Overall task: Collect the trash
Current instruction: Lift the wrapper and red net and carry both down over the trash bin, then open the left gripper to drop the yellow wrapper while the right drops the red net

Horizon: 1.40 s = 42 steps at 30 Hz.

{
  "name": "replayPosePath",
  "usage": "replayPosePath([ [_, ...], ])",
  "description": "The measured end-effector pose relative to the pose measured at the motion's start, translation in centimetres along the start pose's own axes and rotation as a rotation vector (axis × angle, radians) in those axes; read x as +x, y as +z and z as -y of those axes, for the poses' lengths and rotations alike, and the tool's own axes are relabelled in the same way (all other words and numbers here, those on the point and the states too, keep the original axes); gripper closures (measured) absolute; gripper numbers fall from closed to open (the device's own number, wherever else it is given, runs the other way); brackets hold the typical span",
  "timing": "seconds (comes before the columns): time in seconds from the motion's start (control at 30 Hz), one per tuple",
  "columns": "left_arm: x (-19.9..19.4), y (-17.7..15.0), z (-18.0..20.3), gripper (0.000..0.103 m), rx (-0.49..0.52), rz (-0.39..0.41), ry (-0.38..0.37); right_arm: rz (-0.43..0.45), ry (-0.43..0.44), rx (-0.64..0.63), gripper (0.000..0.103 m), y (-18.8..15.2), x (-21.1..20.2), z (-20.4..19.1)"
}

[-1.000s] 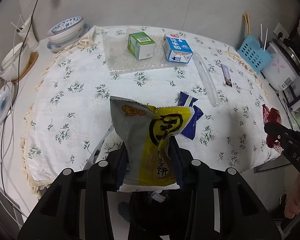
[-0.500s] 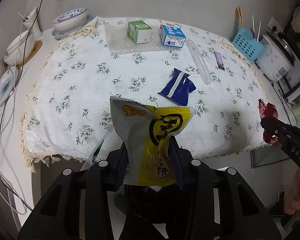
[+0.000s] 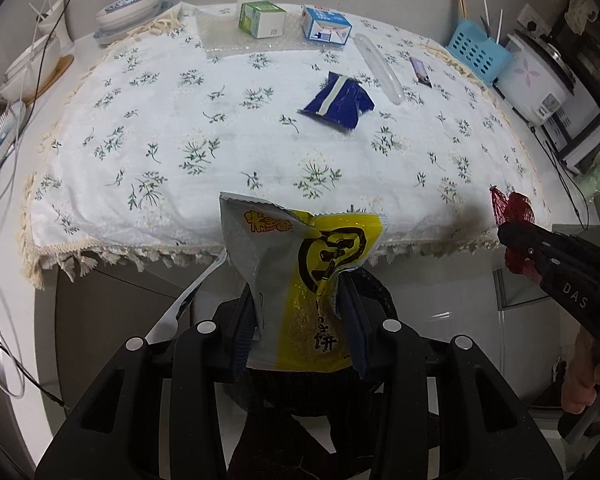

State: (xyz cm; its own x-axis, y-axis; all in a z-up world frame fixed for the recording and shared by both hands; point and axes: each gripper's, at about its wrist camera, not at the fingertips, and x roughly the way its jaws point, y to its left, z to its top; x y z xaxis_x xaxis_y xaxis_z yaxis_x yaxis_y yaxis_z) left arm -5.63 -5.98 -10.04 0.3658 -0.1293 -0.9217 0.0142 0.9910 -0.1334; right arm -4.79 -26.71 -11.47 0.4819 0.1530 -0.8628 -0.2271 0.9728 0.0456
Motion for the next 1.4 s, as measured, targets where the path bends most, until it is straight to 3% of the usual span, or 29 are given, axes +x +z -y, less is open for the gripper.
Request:
replayPosePath([
  [0.37, 4.7, -3.4, -0.9, 0.065, -0.003, -0.069, 0.015, -0.087, 0.009, -0.021, 0.082, -5.0, 4.3, -0.2],
  [0.9, 11.4, -6.5, -1.6, 0.065, -0.01, -0.148, 0.045, -0.237, -0.011, -0.025, 0.082, -9.2, 11.5, 0.2],
  [1.13, 14.5, -7.5, -2.3, 0.065, -0.036, -0.188, 0.005, -0.262, -0.01, -0.016, 0.082, -10.6, 13.5, 0.3],
  [1.4, 17.9, -8.4, -1.0, 0.065, 0.007, -0.184, 0.011, -0.237, -0.016, 0.0, 0.082, -11.2, 12.4, 0.5],
])
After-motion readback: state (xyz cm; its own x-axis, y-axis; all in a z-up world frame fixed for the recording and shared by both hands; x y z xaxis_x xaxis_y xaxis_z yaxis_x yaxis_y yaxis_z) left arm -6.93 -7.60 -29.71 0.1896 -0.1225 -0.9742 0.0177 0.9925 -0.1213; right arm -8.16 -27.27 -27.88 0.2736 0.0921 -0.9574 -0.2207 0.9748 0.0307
